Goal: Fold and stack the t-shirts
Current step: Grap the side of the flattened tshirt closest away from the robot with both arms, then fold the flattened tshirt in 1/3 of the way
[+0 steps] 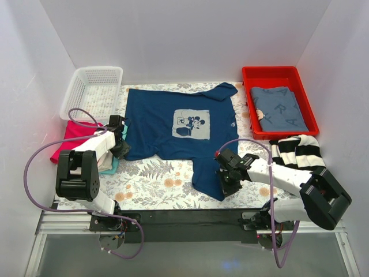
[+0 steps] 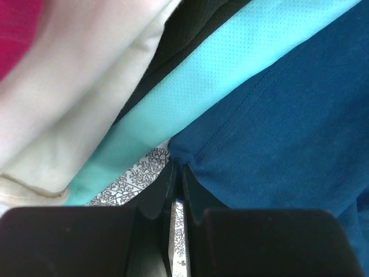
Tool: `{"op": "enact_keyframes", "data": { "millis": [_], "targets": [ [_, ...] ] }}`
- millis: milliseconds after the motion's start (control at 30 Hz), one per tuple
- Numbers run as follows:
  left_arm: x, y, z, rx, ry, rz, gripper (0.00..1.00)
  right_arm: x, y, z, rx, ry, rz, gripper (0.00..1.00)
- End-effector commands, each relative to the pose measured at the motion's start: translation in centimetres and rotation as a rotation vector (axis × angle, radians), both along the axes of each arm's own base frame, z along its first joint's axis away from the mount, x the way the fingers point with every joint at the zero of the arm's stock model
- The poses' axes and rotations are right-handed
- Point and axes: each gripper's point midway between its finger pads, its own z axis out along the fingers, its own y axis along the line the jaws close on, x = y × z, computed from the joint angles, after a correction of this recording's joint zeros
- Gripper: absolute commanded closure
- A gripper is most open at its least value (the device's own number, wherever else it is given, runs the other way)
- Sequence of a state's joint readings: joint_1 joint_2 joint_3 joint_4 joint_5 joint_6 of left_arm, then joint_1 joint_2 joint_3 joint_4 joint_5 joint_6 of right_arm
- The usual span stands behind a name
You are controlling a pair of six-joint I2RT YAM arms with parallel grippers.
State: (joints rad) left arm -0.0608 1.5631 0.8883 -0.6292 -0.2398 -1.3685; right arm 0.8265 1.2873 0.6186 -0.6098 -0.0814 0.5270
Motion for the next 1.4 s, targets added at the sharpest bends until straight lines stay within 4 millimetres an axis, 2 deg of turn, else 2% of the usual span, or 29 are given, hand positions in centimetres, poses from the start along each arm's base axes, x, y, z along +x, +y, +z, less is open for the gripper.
{"op": "enact_keyframes", "data": {
  "millis": [0, 233, 400, 433, 500, 533, 600, 633, 700, 733, 800, 833, 900, 967, 1067, 1167, 1367],
  "targets": [
    [0.6, 0.1, 2.4, 0.004, -0.051, -0.003, 1.00, -1.8, -2.6, -0.1, -0.101, 0.047, -0.031, 0.99],
    [-1.0, 0.8, 4.5, 0.032, -0.064, 0.021, 1.00, -0.3, -5.3, 3.0, -0.230, -0.058, -0.090, 0.99],
    [-2.7, 1.7, 6.2, 0.062, -0.070, 0.086, 1.00, 1.0, -6.4, 6.2, -0.261, -0.155, -0.155, 0.99],
    [-2.9, 1.8, 6.6, 0.068, -0.075, 0.099, 1.00, 1.4, -7.1, 6.9, -0.289, -0.188, -0.189, 0.99],
    [-3.1, 1.9, 7.3, 0.070, -0.088, 0.127, 1.00, 2.8, -6.9, 8.9, -0.259, -0.270, -0.220, 0.99],
    [-2.9, 1.9, 7.7, 0.068, -0.097, 0.130, 1.00, 3.5, -7.7, 9.8, -0.292, -0.322, -0.252, 0.99],
    [-2.2, 2.0, 8.9, 0.072, -0.128, 0.136, 1.00, 4.6, -8.0, 11.2, -0.300, -0.386, -0.281, 0.99],
    [-1.9, 2.2, 9.5, 0.079, -0.146, 0.140, 1.00, 5.6, -8.2, 12.6, -0.308, -0.441, -0.304, 0.99],
    [-0.8, 2.2, 11.1, 0.079, -0.190, 0.142, 1.00, 6.6, -8.3, 13.7, -0.321, -0.482, -0.329, 0.99],
    [-0.5, 2.3, 11.5, 0.078, -0.201, 0.149, 1.00, 7.4, -8.4, 14.8, -0.328, -0.529, -0.352, 0.99],
    [0.2, 2.1, 12.5, 0.072, -0.228, 0.146, 1.00, 8.4, -8.3, 15.7, -0.337, -0.567, -0.376, 0.99],
    [0.4, 2.1, 12.7, 0.067, -0.234, 0.148, 1.00, 9.4, -8.5, 17.1, -0.341, -0.621, -0.403, 0.99],
    [0.8, 2.0, 12.9, 0.062, -0.248, 0.146, 1.00, 10.6, -8.4, 18.1, -0.374, -0.665, -0.414, 0.99],
    [1.1, 2.0, 13.2, 0.064, -0.255, 0.144, 1.00, 12.2, -8.5, 20.2, -0.385, -0.730, -0.453, 0.99],
    [1.5, 2.0, 13.2, 0.065, -0.253, 0.138, 1.00, 13.7, -7.9, 21.2, -0.387, -0.752, -0.472, 0.99],
    [1.6, 2.0, 13.0, 0.071, -0.248, 0.136, 1.00, 13.9, -7.1, 20.8, -0.350, -0.733, -0.474, 0.99],
    [2.2, 2.2, 12.9, 0.083, -0.249, 0.136, 1.00, 14.4, -7.8, 21.5, -0.331, -0.766, -0.505, 0.99]
  ]
}}
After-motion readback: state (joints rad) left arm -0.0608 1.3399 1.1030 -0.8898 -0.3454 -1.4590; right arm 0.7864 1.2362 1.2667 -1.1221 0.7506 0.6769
